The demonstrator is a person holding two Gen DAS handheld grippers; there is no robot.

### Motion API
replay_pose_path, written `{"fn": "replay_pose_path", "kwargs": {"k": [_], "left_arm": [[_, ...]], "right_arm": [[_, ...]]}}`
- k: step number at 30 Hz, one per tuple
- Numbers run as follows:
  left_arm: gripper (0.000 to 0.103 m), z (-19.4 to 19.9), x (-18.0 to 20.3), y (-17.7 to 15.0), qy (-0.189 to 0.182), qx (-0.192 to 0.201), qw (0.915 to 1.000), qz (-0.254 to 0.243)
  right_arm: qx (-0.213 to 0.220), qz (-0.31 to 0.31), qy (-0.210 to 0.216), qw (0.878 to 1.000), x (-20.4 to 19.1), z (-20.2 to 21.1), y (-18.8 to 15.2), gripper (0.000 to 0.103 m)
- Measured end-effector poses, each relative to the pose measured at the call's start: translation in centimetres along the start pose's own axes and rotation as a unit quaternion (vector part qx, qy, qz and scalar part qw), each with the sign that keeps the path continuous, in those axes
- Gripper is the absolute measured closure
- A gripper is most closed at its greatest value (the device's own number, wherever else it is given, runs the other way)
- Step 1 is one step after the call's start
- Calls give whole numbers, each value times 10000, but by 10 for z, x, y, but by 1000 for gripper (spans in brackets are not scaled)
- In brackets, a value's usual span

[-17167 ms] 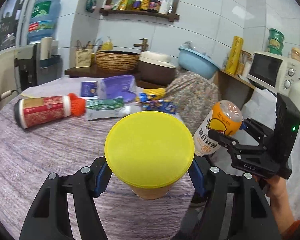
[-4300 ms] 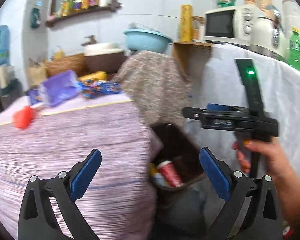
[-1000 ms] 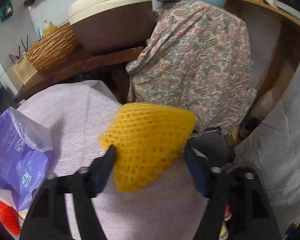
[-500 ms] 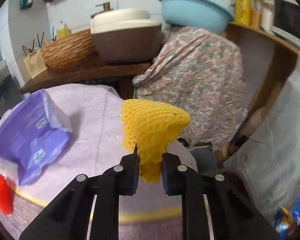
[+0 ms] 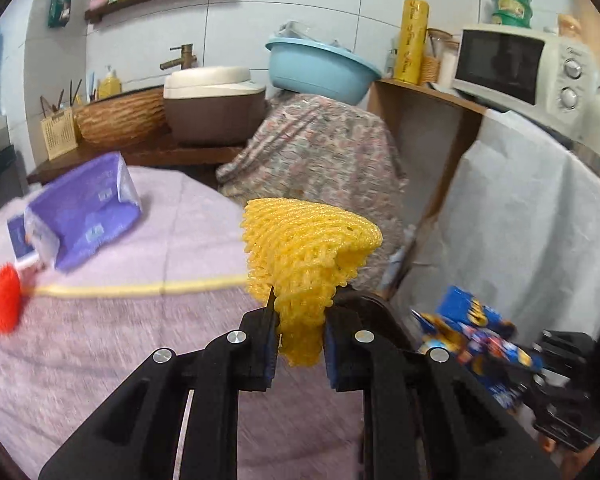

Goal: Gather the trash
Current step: 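Carry the yellow mesh over the bin and open the left gripper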

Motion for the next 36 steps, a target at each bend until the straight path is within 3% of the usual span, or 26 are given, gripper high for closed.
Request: {"fn": "replay_pose_path", "kwargs": {"k": [9, 14, 23, 26, 28, 29, 36], "left_arm": [[84, 8, 53, -28, -483, 26, 9988, 112], [84, -12, 75, -47, -622, -142, 9977, 224], [84, -69, 120, -82, -1053, -800, 9911, 146], [68, -91, 128, -93, -1099, -1090, 9878, 150], [45, -100, 131, -99, -1070, -1180, 9871, 134], [40, -102, 131, -100, -1049, -1180, 9874, 115], [33, -84, 135, -100, -1097, -1013, 9887, 91]], "right_arm": [[62, -82, -387, 9992, 16, 16, -9, 93], [129, -150, -683, 9975, 34, 30, -14, 93], [88, -398, -1006, 9941, 67, 37, -25, 93], [36, -495, -1030, 9934, 74, 35, -29, 93], [15, -522, -1063, 9930, 77, 34, -30, 93], [12, -541, -1081, 9927, 79, 34, -30, 93], [-51, -719, -1135, 9909, 95, 29, -33, 93]]}}
Point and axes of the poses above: each gripper's, at about its wrist camera, not at the fingertips, and z roughly against the way its jaws point, x to its right, y to its top, the point moved 7 cm from there along -z, roughly the way its jaws point, and after that the axes turned 15 degrees about -z, right-handed, at the moved point
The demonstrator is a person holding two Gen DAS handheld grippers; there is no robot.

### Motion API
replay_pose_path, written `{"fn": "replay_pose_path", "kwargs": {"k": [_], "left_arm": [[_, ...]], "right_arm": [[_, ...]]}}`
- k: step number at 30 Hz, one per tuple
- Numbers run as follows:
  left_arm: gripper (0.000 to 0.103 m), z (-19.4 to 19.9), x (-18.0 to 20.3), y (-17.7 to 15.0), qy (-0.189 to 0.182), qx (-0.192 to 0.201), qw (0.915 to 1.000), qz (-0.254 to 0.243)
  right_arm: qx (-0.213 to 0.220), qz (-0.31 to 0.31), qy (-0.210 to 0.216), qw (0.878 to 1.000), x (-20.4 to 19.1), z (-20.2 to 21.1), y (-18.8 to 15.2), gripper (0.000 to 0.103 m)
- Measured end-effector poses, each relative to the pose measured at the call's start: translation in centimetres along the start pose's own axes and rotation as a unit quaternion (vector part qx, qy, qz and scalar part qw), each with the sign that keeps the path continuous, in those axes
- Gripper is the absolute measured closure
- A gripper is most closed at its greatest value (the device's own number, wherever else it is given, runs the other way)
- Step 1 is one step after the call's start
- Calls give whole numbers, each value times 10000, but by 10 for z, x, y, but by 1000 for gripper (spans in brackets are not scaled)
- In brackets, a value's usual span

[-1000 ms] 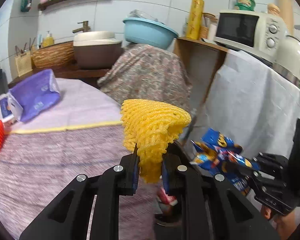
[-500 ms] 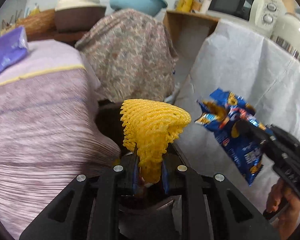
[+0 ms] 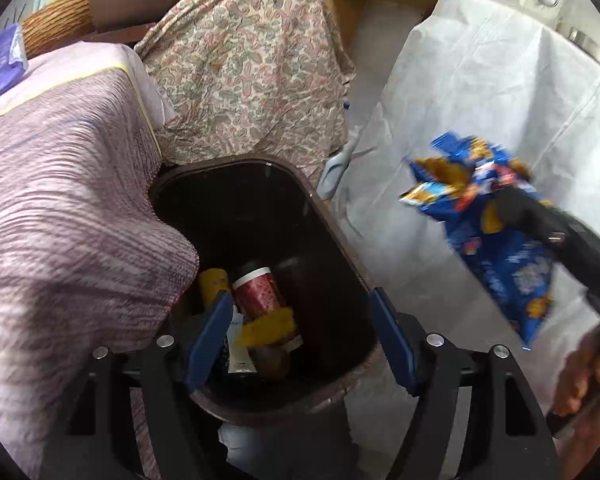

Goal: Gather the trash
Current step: 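Carry the yellow mesh over the bin and open the left gripper, then lower the blue snack bag into the bin and open the right gripper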

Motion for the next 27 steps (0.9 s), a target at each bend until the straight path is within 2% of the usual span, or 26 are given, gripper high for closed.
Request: {"fn": "replay_pose_path", "kwargs": {"k": [5, 7, 14, 20, 27], "left_arm": [[21, 37, 12, 4, 23, 406, 9991, -114], [20, 50, 15, 4, 75, 530, 9984, -168], [11, 98, 13, 13, 557, 999, 9930, -286], [10, 116, 4, 13, 711, 1086, 9914, -192], [9, 130, -4, 8, 727, 1164, 9905, -22]], "right_arm": [[-188, 8, 76, 9998, -6, -18, -6, 93], [-263, 11, 129, 9996, -10, -25, -10, 93], [-642, -110, 321, 9974, -20, -64, -21, 93], [-997, -89, 371, 9943, -33, -108, -37, 93], [-1238, 7, 150, 9922, -36, -144, -50, 91]]}}
Point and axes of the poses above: each gripper's, at about its wrist camera, not at the fingertips, and z roughly against the way its jaws point, x to its right, y to its top, the point moved 7 cm from there along -z, roughly the way its jaws point, and after that the axes turned 15 degrees about -z, right-handed, at the moved point
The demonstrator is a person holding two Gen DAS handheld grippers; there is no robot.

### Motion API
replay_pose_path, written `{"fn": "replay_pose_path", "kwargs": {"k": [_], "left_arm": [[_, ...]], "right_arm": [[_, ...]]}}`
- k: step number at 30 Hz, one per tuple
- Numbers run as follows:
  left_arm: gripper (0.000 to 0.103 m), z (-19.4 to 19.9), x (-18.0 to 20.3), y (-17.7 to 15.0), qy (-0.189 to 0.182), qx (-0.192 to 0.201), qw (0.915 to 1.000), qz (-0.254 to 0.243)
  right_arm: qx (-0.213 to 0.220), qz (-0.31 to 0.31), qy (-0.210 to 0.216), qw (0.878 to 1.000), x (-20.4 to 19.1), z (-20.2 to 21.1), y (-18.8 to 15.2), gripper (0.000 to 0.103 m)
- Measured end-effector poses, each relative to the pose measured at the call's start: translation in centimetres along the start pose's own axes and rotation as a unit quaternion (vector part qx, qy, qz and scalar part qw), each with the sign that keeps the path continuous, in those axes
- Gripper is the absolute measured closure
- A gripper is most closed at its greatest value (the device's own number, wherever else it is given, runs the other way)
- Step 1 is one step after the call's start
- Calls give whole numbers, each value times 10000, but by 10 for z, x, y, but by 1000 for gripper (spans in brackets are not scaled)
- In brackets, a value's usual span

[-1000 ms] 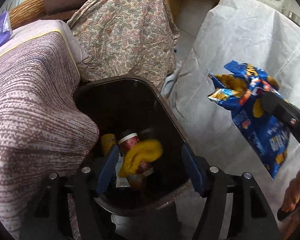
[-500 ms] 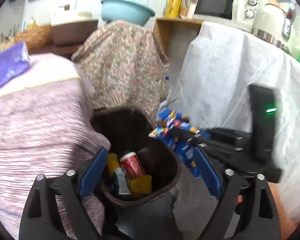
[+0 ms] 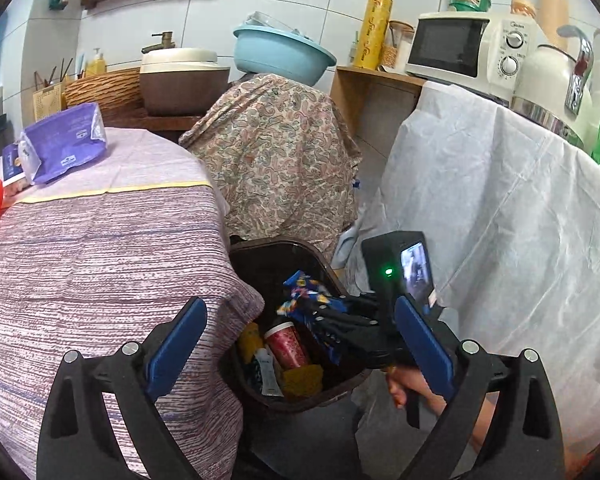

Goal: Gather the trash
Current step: 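Lower the blue snack bag into the bin and open the right gripper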

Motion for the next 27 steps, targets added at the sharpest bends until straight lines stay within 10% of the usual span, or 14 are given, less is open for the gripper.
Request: {"fn": "replay_pose_path", "kwargs": {"k": [4, 27], "left_arm": [[9, 4, -4, -1, 31, 26, 10000, 61], [6, 68, -120, -14, 1194, 65, 9911, 588]], "right_arm": [[88, -88, -176, 9998, 5, -3, -3, 27], [934, 148, 80, 9955, -71, 75, 37, 6]]}}
Point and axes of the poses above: each gripper's, at about its wrist camera, not at the fingertips, and z roughly against the way its jaws point, x to its right, y to its top, the point moved 7 cm from there along -z, roughly the way its jaws point, and after that the axes turned 15 degrees about -z, right-handed, at the moved point
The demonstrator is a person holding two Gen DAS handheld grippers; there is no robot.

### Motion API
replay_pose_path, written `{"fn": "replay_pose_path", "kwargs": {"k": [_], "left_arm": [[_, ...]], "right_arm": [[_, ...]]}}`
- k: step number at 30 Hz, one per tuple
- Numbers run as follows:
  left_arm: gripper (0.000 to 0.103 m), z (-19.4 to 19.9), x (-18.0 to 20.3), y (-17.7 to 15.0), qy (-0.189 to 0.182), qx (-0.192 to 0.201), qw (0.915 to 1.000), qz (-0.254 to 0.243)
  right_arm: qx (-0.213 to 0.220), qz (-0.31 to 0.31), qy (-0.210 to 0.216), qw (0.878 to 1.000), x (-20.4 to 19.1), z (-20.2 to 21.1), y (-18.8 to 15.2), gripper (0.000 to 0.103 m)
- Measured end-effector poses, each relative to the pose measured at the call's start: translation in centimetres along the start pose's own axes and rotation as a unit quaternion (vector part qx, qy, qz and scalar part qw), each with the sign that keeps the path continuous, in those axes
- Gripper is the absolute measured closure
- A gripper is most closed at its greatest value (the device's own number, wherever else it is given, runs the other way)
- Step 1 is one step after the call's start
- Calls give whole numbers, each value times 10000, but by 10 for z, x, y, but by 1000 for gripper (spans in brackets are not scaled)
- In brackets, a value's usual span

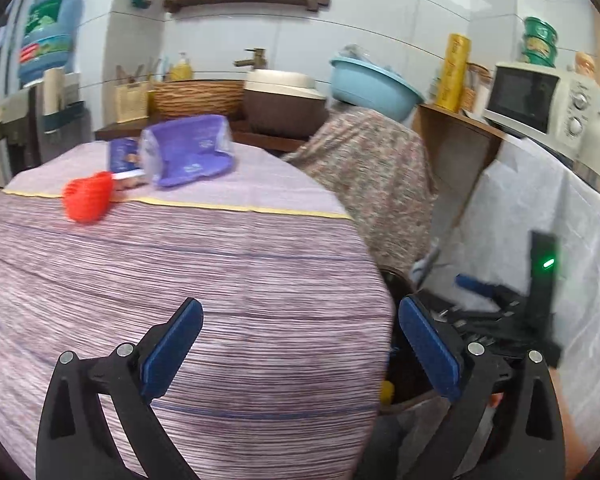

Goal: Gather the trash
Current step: 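Lower the blue snack bag into the bin and open the right gripper, then move both grippers back over the table toward the red mesh and purple pack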

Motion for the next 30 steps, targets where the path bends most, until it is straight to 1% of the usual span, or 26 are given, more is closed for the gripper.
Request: {"fn": "replay_pose_path", "kwargs": {"k": [2, 4, 8, 9, 11, 13, 14, 17, 19, 20, 22, 24, 27, 30], "left_arm": [[6, 7, -14, 1, 162, 30, 9999, 3], [6, 11, -26, 0, 307, 28, 9995, 7], [6, 16, -61, -3, 714, -125, 9973, 75], [6, 17, -70, -4, 803, -176, 9966, 111], [6, 19, -91, -7, 919, -287, 9950, 252], [6, 20, -109, -11, 1139, -421, 9918, 397], [6, 20, -120, -13, 1242, -490, 9900, 460], [6, 18, -142, -18, 1245, -600, 9887, 580], [6, 17, -154, -18, 1343, -654, 9872, 561], [6, 17, -162, -18, 1453, -639, 9860, 512], [6, 17, -175, -18, 1623, -607, 9837, 482], [6, 13, -191, -19, 1748, -709, 9809, 476], [6, 3, -219, -21, 1795, -855, 9783, 578], [6, -5, -236, -19, 1766, -941, 9781, 576]], "right_arm": [[182, 209, 16, 9996, -21, 7, 13, 6], [244, 442, 60, 9987, -42, 10, 20, 6], [150, 620, 516, 9966, -93, 10, 34, 6], [156, 656, 575, 9961, -103, 10, 37, 6], [242, 837, 767, 9932, -127, 10, 43, 6], [224, 1028, 930, 9901, -150, 7, 45, 6], [132, 1114, 1005, 9886, -163, 3, 46, 6], [-184, 1382, 1325, 9813, -199, -10, 43, 6], [-266, 1471, 1376, 9791, -216, -19, 42, 6], [-362, 1513, 1436, 9773, -227, -26, 40, 6], [-550, 1464, 1548, 9755, -240, -39, 37, 6], [-772, 1307, 1709, 9735, -252, -54, 39, 6], [-781, 1286, 1537, 9766, -271, -78, 48, 6], [-791, 1325, 1378, 9784, -289, -102, 59, 6]]}}
Point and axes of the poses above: each gripper's, at about its wrist camera, not at the fingertips, and z roughly against the way its jaws point, x to its right, y to its top, the point moved 7 cm from there along -z, roughly the way its jaws point, and after that the axes turned 15 degrees about -z, right-handed, at the moved point
